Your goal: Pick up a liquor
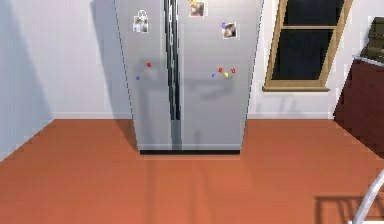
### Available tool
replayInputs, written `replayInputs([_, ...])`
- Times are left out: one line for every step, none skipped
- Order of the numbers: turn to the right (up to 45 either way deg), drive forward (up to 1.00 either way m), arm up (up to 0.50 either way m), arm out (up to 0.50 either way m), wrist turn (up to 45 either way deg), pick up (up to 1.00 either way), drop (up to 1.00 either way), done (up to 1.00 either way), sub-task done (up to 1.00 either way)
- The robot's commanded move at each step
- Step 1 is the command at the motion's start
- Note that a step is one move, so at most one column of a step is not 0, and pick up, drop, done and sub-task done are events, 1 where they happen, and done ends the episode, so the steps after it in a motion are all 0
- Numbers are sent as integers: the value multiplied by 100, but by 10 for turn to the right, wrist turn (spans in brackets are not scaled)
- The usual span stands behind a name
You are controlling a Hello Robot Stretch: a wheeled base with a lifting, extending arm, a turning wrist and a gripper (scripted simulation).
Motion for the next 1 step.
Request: replayInputs([0, 0, 0, 0, 450, 0, 0, 0, 0])
